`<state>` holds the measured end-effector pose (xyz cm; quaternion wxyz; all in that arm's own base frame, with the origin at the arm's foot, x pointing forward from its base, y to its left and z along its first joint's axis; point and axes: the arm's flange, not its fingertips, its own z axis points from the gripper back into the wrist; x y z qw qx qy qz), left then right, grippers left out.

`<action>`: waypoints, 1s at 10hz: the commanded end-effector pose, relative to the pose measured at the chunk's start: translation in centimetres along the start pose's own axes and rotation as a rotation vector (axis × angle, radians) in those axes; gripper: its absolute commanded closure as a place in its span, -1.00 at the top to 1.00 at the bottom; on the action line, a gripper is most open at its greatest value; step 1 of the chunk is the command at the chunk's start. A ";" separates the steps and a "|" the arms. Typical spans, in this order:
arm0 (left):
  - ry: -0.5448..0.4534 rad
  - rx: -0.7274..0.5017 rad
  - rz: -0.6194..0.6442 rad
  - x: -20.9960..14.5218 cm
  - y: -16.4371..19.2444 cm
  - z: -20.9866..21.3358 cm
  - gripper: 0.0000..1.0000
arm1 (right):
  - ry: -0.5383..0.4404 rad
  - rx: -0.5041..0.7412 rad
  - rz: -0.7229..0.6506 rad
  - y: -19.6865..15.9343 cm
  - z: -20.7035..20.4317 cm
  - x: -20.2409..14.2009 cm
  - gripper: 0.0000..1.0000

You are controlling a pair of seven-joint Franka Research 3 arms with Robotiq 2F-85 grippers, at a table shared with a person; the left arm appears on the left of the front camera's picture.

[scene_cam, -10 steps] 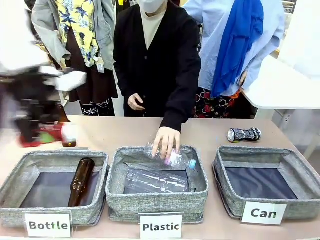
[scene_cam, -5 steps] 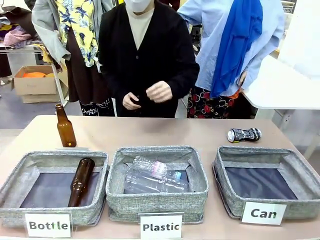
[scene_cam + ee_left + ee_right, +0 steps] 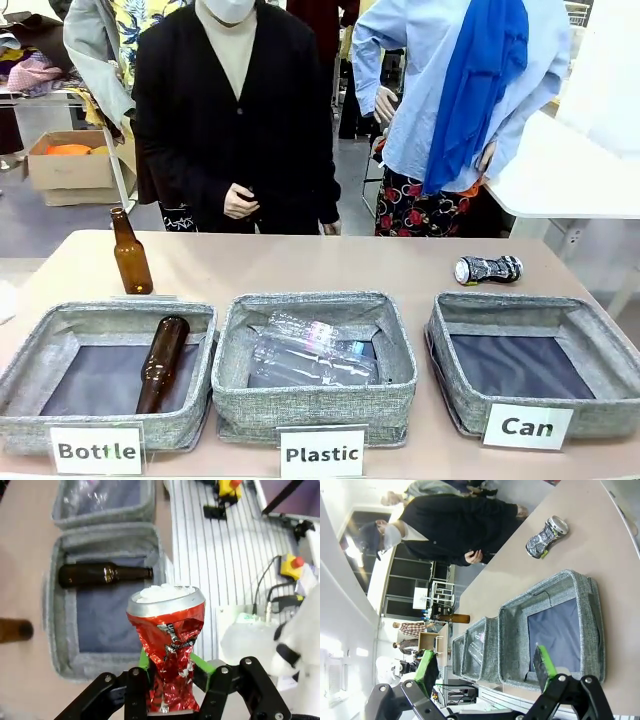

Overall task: Sort the can waste into the basket.
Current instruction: Pick up the can waste from the table and place it in the right Fabric basket.

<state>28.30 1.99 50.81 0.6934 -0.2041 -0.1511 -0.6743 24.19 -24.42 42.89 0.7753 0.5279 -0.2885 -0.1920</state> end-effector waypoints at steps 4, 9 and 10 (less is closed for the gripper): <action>0.090 0.027 -0.086 19.3 8.6 -6.0 -0.50 | -0.016 0.024 0.025 0.0 -0.1 0.3 1.00; -0.032 -0.030 -0.338 40.7 13.4 -21.0 -0.50 | -0.016 0.024 0.025 0.0 -0.1 0.3 1.00; -0.106 -0.029 -0.354 44.1 13.0 -24.4 -0.50 | -0.016 0.024 0.025 0.0 -0.1 0.3 1.00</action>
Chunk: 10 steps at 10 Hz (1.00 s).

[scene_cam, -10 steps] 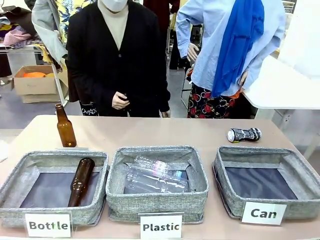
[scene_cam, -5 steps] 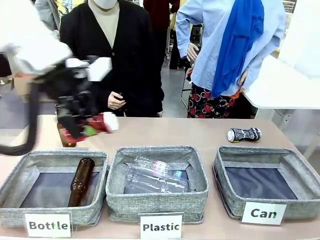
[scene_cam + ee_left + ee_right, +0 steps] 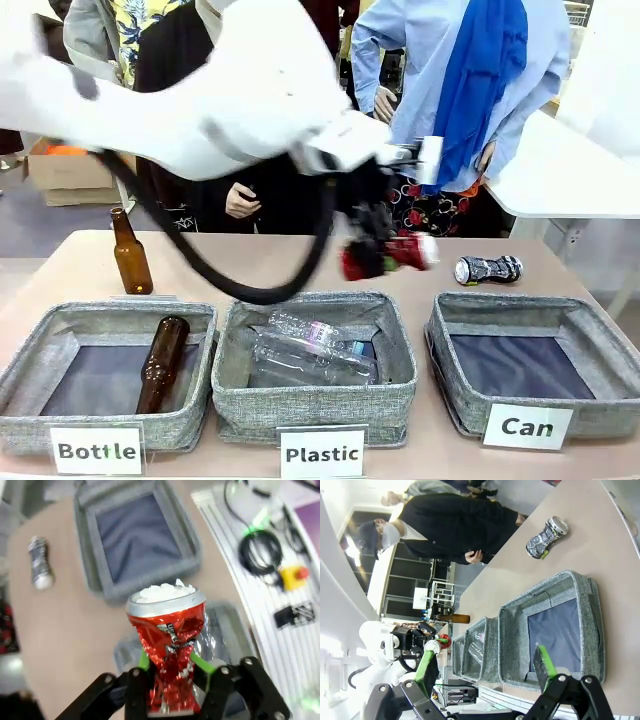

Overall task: Sort the can waste into the basket.
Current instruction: Pick up the can waste from the table and place it in the right Fabric basket.

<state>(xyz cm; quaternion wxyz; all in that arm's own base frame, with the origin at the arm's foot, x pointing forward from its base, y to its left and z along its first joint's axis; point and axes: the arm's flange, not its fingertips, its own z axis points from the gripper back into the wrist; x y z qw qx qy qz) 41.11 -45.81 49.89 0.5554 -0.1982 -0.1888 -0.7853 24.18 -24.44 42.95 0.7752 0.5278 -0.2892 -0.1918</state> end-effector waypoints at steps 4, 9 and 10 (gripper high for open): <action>-0.153 0.019 0.114 5.7 3.0 -6.7 -0.50 | -0.015 0.024 0.024 -0.1 -0.1 0.2 1.00; -0.196 0.043 0.065 6.7 3.0 -7.7 -0.50 | 0.000 0.000 0.000 0.0 0.0 0.0 1.00; -0.259 0.087 0.099 7.9 3.6 -8.6 -0.50 | 0.030 -0.066 -0.007 0.5 0.6 0.2 1.00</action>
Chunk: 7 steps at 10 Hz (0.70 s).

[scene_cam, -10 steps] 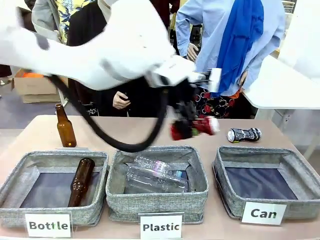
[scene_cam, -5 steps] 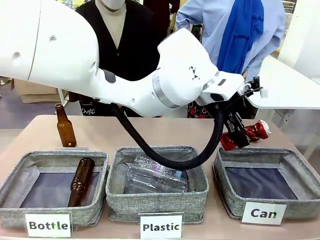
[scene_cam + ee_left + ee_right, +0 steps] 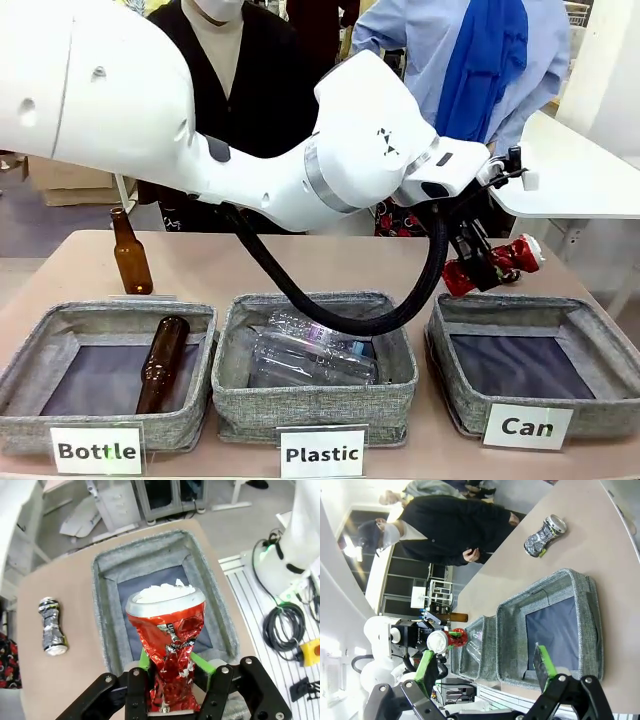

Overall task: Sort the can waste into the basket.
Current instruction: Pick up the can waste from the table and place it in the right Fabric basket.

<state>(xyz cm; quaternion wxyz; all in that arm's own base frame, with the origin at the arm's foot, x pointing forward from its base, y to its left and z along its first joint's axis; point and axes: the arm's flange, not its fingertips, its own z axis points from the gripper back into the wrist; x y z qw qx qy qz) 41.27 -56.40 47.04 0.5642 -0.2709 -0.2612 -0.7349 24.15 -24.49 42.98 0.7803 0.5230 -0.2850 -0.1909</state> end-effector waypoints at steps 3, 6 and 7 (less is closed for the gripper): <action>-0.057 0.093 0.056 4.6 2.3 -7.0 -0.50 | 0.094 -0.114 -0.057 -0.1 7.1 0.0 1.00; -0.050 0.099 0.105 5.6 2.6 -10.3 -0.50 | 0.095 -0.160 -0.041 -2.1 10.5 -1.1 1.00; -0.048 0.108 0.117 5.5 3.1 -10.9 -0.50 | 0.089 -0.148 -0.051 -2.6 11.1 -1.3 1.00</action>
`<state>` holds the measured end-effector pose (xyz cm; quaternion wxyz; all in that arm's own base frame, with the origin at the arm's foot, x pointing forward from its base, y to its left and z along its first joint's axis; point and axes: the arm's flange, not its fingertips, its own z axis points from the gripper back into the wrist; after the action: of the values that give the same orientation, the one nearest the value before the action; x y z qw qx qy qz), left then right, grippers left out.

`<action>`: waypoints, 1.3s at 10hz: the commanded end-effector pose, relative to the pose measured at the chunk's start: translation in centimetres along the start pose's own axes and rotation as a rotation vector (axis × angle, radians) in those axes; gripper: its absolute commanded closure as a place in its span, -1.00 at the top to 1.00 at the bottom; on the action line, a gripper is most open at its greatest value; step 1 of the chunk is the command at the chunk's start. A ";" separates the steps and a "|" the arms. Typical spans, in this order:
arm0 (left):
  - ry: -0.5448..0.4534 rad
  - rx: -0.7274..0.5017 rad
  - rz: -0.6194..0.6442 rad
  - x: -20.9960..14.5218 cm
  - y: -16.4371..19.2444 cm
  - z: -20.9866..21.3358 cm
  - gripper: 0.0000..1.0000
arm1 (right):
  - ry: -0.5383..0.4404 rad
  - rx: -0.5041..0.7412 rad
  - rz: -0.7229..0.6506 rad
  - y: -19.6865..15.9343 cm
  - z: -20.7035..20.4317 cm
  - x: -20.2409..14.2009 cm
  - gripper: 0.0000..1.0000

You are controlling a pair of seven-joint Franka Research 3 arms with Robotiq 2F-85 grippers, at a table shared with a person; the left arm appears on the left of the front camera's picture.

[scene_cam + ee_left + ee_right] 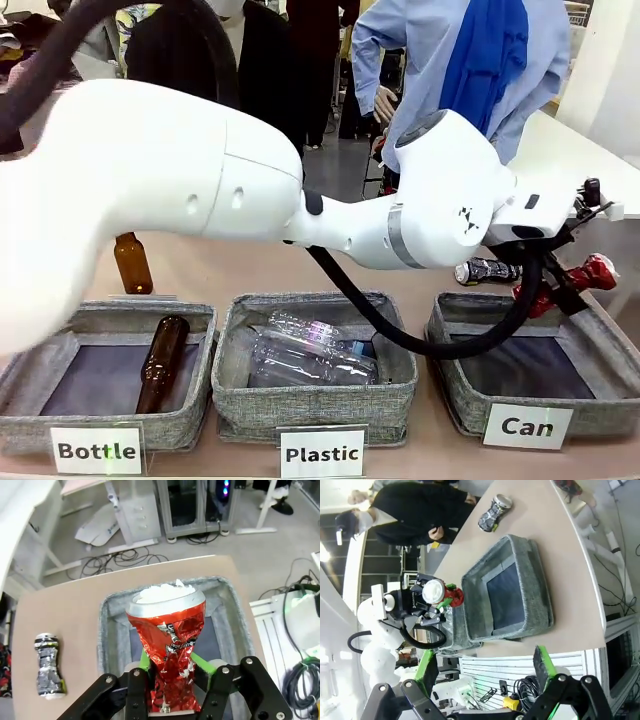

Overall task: Sort the can waste into the basket.
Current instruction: Pick up the can waste from the table and place it in the right Fabric basket.

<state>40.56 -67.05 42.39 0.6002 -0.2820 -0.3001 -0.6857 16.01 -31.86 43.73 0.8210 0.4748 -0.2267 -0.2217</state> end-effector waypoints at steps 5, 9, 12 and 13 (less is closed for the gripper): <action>0.031 0.018 0.019 1.5 2.1 -1.0 0.65 | -0.002 0.002 -0.007 -0.6 0.1 -0.1 1.00; 0.035 0.009 0.013 1.6 1.7 -0.6 1.00 | -0.002 0.002 -0.007 -0.6 0.1 -0.1 1.00; 0.030 -0.006 0.003 1.6 0.9 -0.2 1.00 | -0.002 0.002 -0.007 -0.6 0.1 -0.1 1.00; 0.035 -0.012 0.012 1.6 0.8 0.0 1.00 | -0.002 0.002 -0.007 -0.6 0.1 -0.1 1.00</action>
<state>41.31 -68.21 42.78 0.6010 -0.2776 -0.2937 -0.6895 15.94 -32.21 42.95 0.8182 0.4783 -0.2237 -0.2275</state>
